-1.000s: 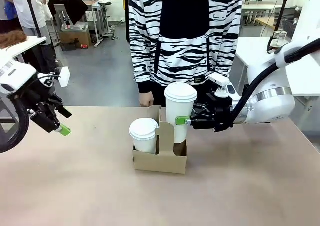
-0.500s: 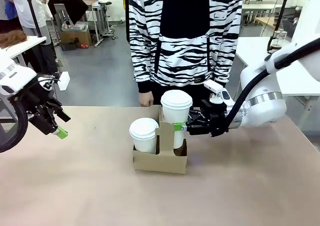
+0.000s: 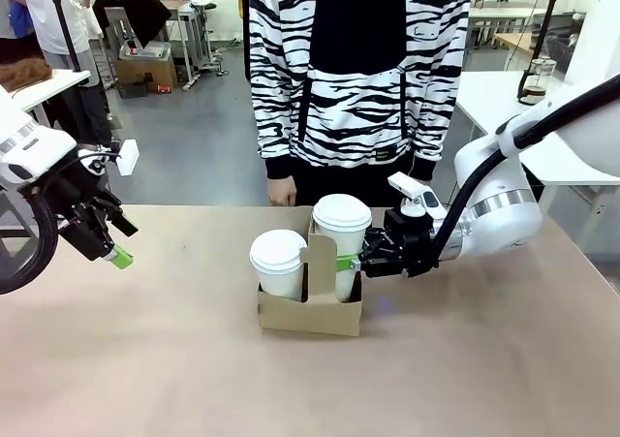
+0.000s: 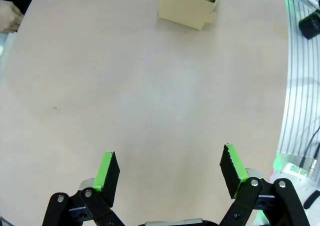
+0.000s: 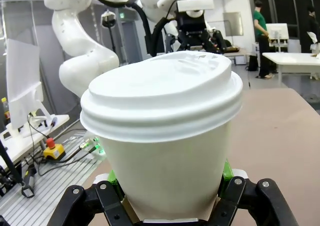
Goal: Pour a drink into a cup and package it in a carrier.
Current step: Insert the held 600 ml Paper Cup into the Cup Carrier.
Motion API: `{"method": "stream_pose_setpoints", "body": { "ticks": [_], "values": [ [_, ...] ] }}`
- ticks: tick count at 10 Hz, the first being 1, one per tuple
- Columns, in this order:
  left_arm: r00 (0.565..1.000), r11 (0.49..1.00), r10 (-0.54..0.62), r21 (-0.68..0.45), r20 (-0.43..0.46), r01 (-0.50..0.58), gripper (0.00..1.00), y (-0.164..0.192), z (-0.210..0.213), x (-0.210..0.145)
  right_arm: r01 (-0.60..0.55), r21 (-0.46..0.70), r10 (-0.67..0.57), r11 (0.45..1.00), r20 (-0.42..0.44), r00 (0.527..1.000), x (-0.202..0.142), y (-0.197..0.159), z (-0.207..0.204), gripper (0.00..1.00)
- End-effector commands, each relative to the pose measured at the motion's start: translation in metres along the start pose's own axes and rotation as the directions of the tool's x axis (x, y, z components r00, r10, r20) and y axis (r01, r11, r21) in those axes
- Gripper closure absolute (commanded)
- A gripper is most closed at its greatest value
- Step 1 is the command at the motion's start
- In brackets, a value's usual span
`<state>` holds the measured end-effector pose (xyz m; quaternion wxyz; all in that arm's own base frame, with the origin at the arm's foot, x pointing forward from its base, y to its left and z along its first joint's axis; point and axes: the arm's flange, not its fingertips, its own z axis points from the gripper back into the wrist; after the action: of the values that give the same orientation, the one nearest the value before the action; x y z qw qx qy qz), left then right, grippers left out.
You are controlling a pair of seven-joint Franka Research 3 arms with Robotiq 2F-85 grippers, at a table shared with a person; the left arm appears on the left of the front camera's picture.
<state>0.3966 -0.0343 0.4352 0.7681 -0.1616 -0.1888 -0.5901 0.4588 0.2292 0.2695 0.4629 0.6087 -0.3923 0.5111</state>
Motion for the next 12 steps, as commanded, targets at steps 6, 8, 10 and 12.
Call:
{"method": "stream_pose_setpoints", "body": {
  "ticks": [6,8,10,12],
  "values": [
    [1.0,1.0,-0.004,-0.002,0.013,0.004,0.0,0.0,0.0,0.0,-0.094,0.07,0.094,0.993,-0.009,0.995,-0.021,-0.007,0.007,0.2],
    [1.0,1.0,-0.004,-0.002,0.013,0.004,0.0,0.0,0.0,0.0,-0.123,0.054,0.123,0.991,0.004,0.992,-0.017,-0.003,0.014,0.2],
    [1.0,1.0,-0.004,-0.002,0.013,0.004,0.0,0.0,0.0,0.0,-0.162,0.038,0.16,0.986,0.041,0.986,-0.008,0.002,0.02,0.2],
    [1.0,1.0,-0.004,-0.002,0.013,0.004,0.0,0.0,0.0,0.0,-0.177,0.037,0.176,0.983,0.043,0.984,-0.002,0.005,0.021,0.2]
  ]
}}
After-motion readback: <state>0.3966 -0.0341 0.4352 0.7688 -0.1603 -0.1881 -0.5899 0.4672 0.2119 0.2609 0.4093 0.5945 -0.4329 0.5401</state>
